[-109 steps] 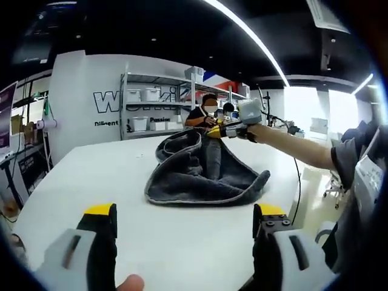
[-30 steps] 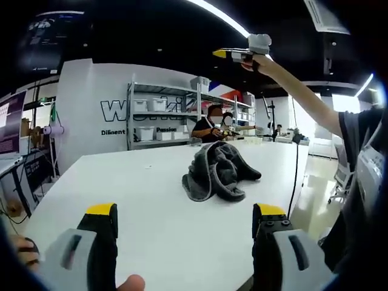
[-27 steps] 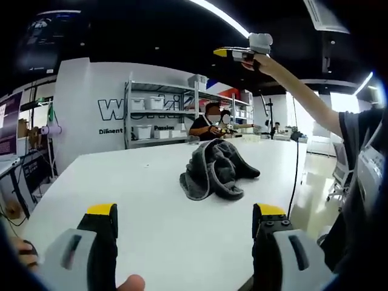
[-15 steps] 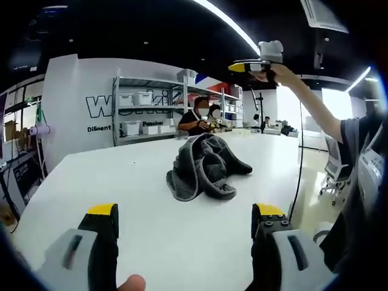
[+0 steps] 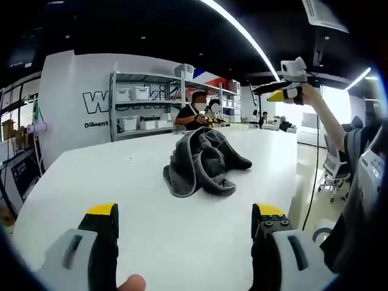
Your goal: Fold the towel on the table until its edges align and the towel forms a compact rectangular stack.
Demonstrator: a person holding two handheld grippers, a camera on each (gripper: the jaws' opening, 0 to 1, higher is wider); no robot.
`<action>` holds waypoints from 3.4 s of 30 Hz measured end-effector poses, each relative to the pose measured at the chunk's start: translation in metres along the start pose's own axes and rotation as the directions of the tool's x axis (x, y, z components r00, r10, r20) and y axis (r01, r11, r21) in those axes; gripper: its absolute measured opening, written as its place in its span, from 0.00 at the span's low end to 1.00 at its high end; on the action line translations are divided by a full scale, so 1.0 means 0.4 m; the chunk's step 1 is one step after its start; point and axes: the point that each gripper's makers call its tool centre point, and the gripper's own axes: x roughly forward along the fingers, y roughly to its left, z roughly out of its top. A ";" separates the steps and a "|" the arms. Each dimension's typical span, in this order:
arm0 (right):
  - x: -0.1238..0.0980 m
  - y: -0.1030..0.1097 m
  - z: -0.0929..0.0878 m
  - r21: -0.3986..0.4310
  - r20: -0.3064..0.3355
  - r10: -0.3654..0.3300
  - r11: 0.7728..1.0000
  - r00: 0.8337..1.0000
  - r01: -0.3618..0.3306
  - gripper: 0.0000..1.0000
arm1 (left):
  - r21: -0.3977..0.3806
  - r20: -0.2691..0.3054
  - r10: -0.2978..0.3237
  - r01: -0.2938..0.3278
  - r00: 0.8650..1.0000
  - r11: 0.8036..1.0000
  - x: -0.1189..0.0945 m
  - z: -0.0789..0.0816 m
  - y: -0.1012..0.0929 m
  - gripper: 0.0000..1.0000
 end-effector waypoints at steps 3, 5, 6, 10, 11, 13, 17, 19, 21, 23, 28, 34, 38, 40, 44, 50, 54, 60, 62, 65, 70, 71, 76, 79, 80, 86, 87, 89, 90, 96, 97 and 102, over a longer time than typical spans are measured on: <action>-0.011 0.030 -0.037 0.015 -0.002 0.011 1.000 1.000 -0.011 0.82 | 0.000 -0.001 -0.001 0.001 1.000 1.000 0.001 0.001 0.001 0.95; -0.012 0.047 -0.064 0.024 -0.020 0.026 0.999 0.999 -0.026 0.86 | 0.002 -0.005 0.000 0.000 1.000 1.000 0.001 -0.001 0.003 0.95; -0.011 0.054 -0.082 0.033 -0.038 0.031 0.999 0.999 -0.030 0.88 | 0.002 -0.007 0.000 0.000 1.000 1.000 0.001 -0.002 0.003 0.95; -0.006 0.072 -0.136 0.057 -0.082 0.052 0.997 0.995 -0.048 0.90 | 0.003 -0.020 0.001 -0.001 1.000 1.000 0.000 -0.012 0.006 0.95; -0.005 0.074 -0.144 0.063 -0.089 0.058 0.997 0.994 -0.052 0.91 | 0.003 -0.021 0.001 -0.001 1.000 1.000 -0.001 -0.013 0.006 0.95; -0.003 0.083 -0.173 0.097 -0.108 0.082 0.993 0.991 -0.071 0.92 | 0.002 -0.025 0.003 -0.003 1.000 1.000 -0.003 -0.018 0.007 0.95; 0.002 0.088 -0.199 0.124 -0.107 0.091 0.989 0.990 -0.077 0.92 | -0.003 -0.032 0.010 -0.010 0.999 1.000 -0.008 -0.025 0.013 0.95; 0.002 0.093 -0.208 0.125 -0.107 0.094 0.989 0.990 -0.081 0.92 | -0.003 -0.035 0.013 -0.013 0.999 1.000 -0.010 -0.029 0.015 0.95; 0.002 0.100 -0.218 0.125 -0.101 0.095 0.989 0.990 -0.082 0.93 | -0.004 -0.038 0.014 -0.014 0.999 1.000 -0.013 -0.032 0.018 0.95; 0.005 0.110 -0.232 0.129 -0.098 0.094 0.988 0.991 -0.081 0.95 | -0.006 -0.037 0.021 -0.021 0.999 1.000 -0.020 -0.034 0.024 0.95; 0.015 0.147 -0.280 0.174 -0.112 0.133 0.978 0.985 -0.112 0.96 | -0.007 -0.041 0.025 -0.025 0.999 1.000 -0.033 -0.038 0.033 0.95; 0.025 0.188 -0.331 0.219 -0.130 0.170 0.966 0.977 -0.139 0.97 | -0.011 -0.038 0.029 -0.029 0.999 1.000 -0.042 -0.042 0.041 0.95; 0.028 0.204 -0.353 0.241 -0.134 0.167 0.962 0.977 -0.132 0.97 | -0.019 -0.044 0.022 -0.023 0.999 1.000 -0.043 -0.053 0.043 0.96; 0.030 0.207 -0.363 0.249 -0.142 0.164 0.960 0.976 -0.125 0.98 | -0.025 -0.045 0.015 -0.016 0.999 1.000 -0.042 -0.057 0.042 0.96; 0.033 0.211 -0.374 0.266 -0.146 0.163 0.956 0.976 -0.120 0.97 | -0.029 -0.046 0.003 -0.005 0.999 1.000 -0.040 -0.060 0.038 0.96; 0.041 0.213 -0.387 0.275 -0.164 0.157 0.955 0.974 -0.107 0.96 | -0.041 -0.048 -0.024 0.022 0.999 0.999 -0.032 -0.067 0.031 0.98; 0.049 0.222 -0.385 0.277 -0.165 0.169 0.954 0.972 -0.119 0.96 | -0.039 -0.052 -0.027 0.025 0.998 0.999 -0.027 -0.069 0.029 0.99; 0.055 0.230 -0.381 0.270 -0.165 0.180 0.954 0.970 -0.131 0.96 | -0.038 -0.061 -0.050 0.048 0.997 0.998 -0.020 -0.072 0.019 0.99; 0.056 0.232 -0.381 0.270 -0.166 0.181 0.954 0.969 -0.132 0.96 | -0.038 -0.062 -0.055 0.052 0.997 0.998 -0.019 -0.072 0.017 0.99; 0.057 0.234 -0.384 0.267 -0.170 0.183 0.954 0.968 -0.133 0.95 | -0.042 -0.063 -0.058 0.056 0.996 0.998 -0.017 -0.073 0.016 0.99; 0.054 0.235 -0.392 0.265 -0.177 0.182 0.955 0.967 -0.132 0.95 | -0.040 -0.071 -0.060 0.057 0.996 0.998 -0.013 -0.076 0.016 0.99; 0.054 0.234 -0.394 0.266 -0.177 0.179 0.955 0.968 -0.128 0.95 | -0.039 -0.073 -0.061 0.058 0.995 0.998 -0.011 -0.077 0.016 0.99; 0.052 0.222 -0.401 0.267 -0.181 0.167 0.957 0.969 -0.115 0.93 | -0.040 -0.084 -0.057 0.054 0.995 0.998 0.013 -0.076 0.019 0.99; 0.051 0.219 -0.403 0.270 -0.181 0.165 0.956 0.970 -0.112 0.92 | -0.011 -0.107 -0.073 0.073 0.992 0.997 0.037 -0.078 0.019 0.98; 0.051 0.218 -0.403 0.271 -0.179 0.165 0.956 0.970 -0.112 0.92 | -0.004 -0.121 -0.084 0.085 0.989 0.996 0.048 -0.081 0.019 0.98; 0.050 0.216 -0.406 0.263 -0.178 0.166 0.958 0.970 -0.115 0.90 | 0.026 -0.167 -0.162 0.168 0.973 0.985 0.092 -0.090 0.012 0.92; 0.050 0.213 -0.407 0.261 -0.178 0.164 0.958 0.970 -0.114 0.90 | 0.030 -0.172 -0.169 0.176 0.971 0.984 0.099 -0.090 0.014 0.91; 0.050 0.203 -0.410 0.255 -0.178 0.154 0.961 0.972 -0.106 0.88 | 0.032 -0.195 -0.174 0.183 0.965 0.982 0.112 -0.095 0.020 0.90; 0.051 0.198 -0.411 0.254 -0.178 0.149 0.962 0.973 -0.101 0.88 | 0.038 -0.201 -0.173 0.184 0.964 0.982 0.118 -0.095 0.024 0.90; 0.076 0.152 -0.400 0.195 -0.141 0.092 0.979 0.986 -0.064 0.87 | 0.077 -0.202 -0.180 0.199 0.963 0.977 0.167 -0.071 0.038 0.83; 0.081 0.143 -0.399 0.186 -0.137 0.079 0.981 0.988 -0.052 0.87 | 0.080 -0.203 -0.182 0.202 0.962 0.976 0.178 -0.067 0.037 0.82; 0.117 0.117 -0.407 0.121 -0.153 0.049 0.992 0.987 -0.030 0.86 | 0.105 -0.217 -0.208 0.234 0.954 0.966 0.237 -0.061 0.021 0.76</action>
